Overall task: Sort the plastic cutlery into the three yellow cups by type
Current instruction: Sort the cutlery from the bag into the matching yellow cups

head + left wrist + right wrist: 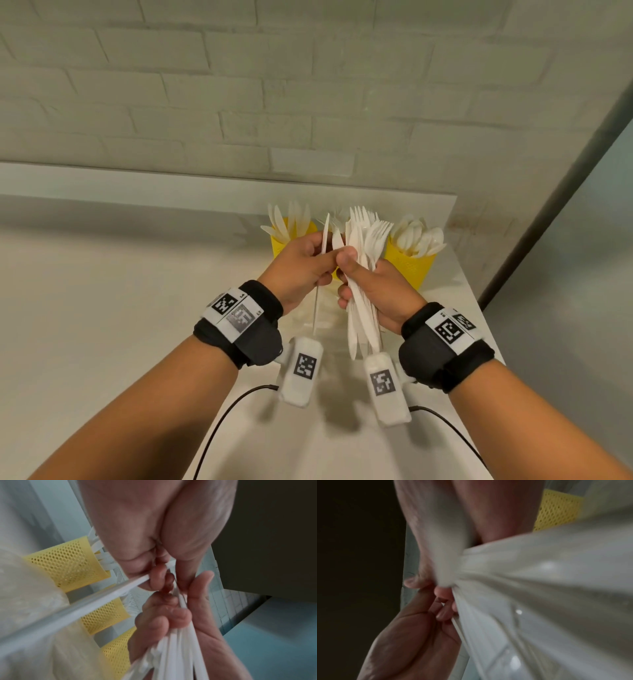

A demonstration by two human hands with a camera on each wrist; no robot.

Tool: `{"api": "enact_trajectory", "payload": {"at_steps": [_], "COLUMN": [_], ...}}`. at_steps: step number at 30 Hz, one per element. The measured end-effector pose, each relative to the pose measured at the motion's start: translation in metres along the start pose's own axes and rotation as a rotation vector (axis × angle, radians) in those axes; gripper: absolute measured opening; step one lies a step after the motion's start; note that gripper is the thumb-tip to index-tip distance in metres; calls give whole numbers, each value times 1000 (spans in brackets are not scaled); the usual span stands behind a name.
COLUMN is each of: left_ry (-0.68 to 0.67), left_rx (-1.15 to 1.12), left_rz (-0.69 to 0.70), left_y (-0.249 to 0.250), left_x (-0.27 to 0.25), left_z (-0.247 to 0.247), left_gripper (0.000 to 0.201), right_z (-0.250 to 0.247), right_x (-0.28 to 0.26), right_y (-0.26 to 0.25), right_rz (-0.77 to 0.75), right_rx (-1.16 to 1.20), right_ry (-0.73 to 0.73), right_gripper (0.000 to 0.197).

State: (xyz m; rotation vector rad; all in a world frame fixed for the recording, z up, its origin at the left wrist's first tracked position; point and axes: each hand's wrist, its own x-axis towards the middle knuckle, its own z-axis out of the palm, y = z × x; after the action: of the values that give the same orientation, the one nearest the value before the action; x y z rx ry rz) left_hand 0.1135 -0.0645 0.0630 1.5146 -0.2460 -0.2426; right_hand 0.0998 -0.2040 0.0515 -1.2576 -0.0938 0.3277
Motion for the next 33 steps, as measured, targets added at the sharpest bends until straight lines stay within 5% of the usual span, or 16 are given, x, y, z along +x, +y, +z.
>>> {"api": "enact_trajectory", "payload": {"at_steps": [9,17,27,33], "left_ry": [93,-14,-126,-140], "left_rx": [113,129,164,156], "left_rz": [11,-53,-51,-166], "left_y": [-1,-5,2,-8], "left_x": [-3,-5,-2,0], "left_z": [-7,-21,-32,-26], "left_gripper": [17,36,17,45], "right_z": [14,16,24,20], "right_x": [6,5,11,13], "right_y": [1,10,14,22], "right_rz": [25,70,20,-29], "right_rx": [-62,-74,-50,-210], "right_ry": [-24,-89,-92,-11], "right_gripper": [55,31,38,29]}}
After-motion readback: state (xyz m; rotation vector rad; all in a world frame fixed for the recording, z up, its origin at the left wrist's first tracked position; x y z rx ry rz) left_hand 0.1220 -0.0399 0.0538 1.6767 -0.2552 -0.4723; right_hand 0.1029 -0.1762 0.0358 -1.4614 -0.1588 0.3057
